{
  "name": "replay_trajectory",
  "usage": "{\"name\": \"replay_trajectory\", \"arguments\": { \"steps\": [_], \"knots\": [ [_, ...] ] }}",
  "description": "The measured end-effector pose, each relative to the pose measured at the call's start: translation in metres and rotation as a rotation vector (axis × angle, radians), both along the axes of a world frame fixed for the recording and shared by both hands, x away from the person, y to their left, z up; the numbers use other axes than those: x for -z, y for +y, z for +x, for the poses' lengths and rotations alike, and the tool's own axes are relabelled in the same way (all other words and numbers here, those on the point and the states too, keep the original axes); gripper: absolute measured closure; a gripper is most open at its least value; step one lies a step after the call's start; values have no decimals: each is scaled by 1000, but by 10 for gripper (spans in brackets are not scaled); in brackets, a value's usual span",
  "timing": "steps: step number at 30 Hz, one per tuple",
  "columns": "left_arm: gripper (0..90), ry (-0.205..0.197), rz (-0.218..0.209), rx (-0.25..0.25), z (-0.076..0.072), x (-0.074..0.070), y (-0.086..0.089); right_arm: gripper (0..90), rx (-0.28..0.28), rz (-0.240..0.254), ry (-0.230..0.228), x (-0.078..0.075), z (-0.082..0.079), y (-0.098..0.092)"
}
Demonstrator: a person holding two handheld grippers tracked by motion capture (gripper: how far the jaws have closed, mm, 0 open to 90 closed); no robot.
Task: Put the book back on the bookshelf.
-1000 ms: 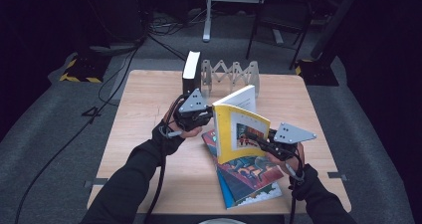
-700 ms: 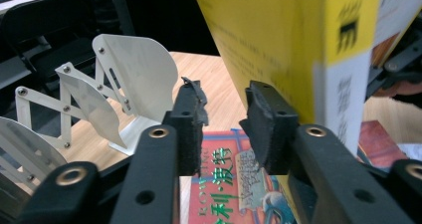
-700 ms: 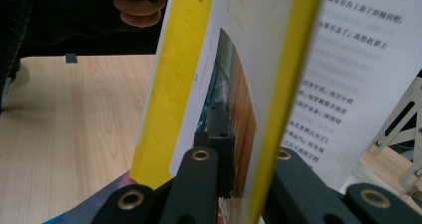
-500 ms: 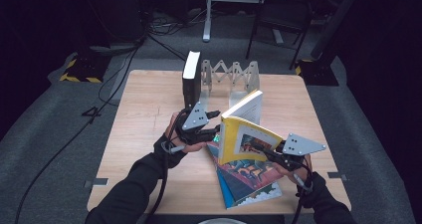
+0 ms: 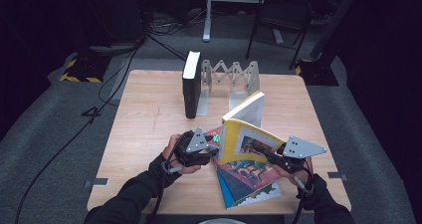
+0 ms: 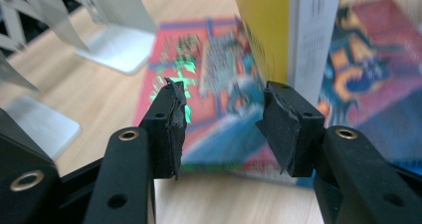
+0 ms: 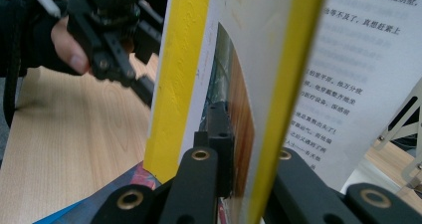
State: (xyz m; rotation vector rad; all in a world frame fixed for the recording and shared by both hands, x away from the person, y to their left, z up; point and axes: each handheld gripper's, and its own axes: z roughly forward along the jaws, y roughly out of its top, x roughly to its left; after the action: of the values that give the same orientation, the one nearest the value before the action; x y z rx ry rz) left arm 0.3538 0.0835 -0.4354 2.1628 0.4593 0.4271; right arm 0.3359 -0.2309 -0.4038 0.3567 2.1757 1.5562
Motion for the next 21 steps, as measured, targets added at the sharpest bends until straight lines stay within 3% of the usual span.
{"name": "replay_trajectory", "arguments": {
  "steps": [3,10,12,16,19,21],
  "knots": [
    [516,29,32,13,0,10,-1,868,3,-5,-5,0,-2,0],
    [528,68,40,46,-4,18,0,867,1,-8,-12,0,-3,0],
    [491,88,52,71,-6,21,0,867,4,-11,-25,1,-4,0],
    [468,87,73,101,-13,26,-5,868,1,-14,-26,0,-4,0],
    [438,105,49,124,-15,30,-15,867,0,-18,-32,1,-4,0],
    [426,101,-6,131,-15,30,-19,867,2,-21,-38,1,-5,1]
  ]
}}
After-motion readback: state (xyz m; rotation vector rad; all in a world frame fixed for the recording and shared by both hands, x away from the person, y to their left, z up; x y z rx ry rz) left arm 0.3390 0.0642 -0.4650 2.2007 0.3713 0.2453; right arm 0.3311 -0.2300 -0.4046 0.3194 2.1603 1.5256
